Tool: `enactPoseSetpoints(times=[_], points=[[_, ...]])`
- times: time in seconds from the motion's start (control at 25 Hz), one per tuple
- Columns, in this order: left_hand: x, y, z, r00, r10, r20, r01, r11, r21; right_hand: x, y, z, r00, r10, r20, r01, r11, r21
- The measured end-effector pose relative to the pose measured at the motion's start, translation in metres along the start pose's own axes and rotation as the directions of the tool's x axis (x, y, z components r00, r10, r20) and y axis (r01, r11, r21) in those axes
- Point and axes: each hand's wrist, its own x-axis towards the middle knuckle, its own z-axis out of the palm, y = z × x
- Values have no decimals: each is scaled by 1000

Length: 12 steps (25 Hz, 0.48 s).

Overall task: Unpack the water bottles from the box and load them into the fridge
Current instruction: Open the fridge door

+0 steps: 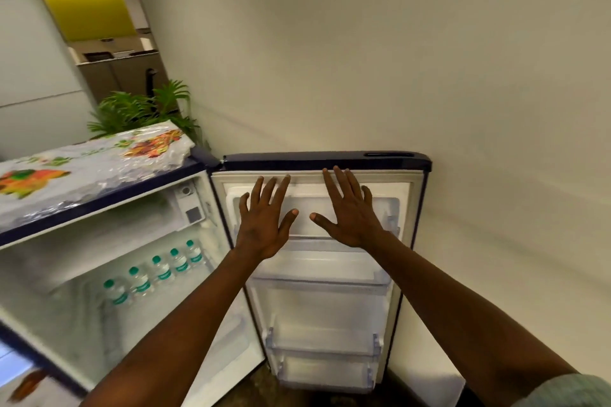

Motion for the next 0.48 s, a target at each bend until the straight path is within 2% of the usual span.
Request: enactPoseSetpoints(times=[0.48], points=[[-101, -103, -50, 965, -260, 26, 255, 959, 123, 25, -126, 63, 965, -250, 86, 247, 968, 40]])
